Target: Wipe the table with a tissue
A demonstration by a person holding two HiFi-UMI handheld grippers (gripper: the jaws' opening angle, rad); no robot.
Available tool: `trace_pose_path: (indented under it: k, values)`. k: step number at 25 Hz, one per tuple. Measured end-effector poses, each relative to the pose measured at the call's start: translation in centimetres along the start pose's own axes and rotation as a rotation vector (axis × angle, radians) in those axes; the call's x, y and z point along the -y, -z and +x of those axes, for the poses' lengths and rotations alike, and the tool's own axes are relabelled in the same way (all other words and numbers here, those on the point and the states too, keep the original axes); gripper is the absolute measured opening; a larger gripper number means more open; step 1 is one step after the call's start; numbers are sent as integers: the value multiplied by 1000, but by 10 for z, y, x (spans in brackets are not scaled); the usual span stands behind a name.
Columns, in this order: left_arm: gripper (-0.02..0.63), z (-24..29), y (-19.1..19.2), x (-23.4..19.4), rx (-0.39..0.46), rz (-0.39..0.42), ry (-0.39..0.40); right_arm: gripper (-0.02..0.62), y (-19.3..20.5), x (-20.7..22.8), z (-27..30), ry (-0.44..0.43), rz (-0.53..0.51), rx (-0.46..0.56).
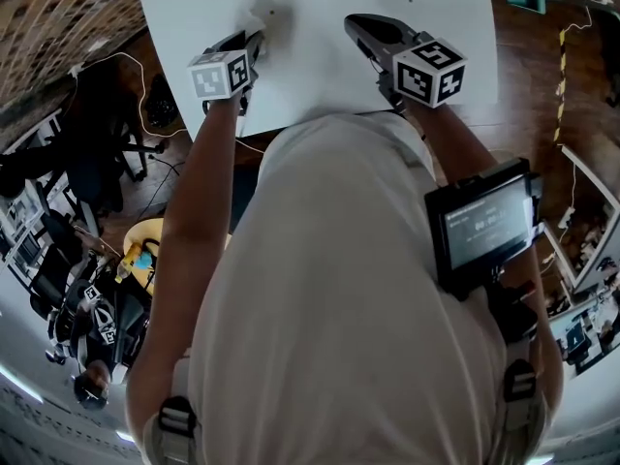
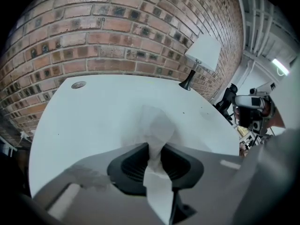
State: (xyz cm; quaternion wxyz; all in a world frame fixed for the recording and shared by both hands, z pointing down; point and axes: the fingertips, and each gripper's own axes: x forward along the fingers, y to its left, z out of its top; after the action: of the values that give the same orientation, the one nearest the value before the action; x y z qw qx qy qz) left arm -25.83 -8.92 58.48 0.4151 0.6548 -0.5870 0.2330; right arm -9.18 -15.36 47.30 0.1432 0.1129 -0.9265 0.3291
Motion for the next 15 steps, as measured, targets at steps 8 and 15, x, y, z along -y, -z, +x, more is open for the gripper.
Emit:
trace_pose_path:
  k: [8,15]
  values:
    - [82,17,-16,-17,-12,-39,-67,8,-3,20,-6,18,29,20]
    - [81,24,-15,-25,-27,-60,-132,7,1,28,-14,39,49,34]
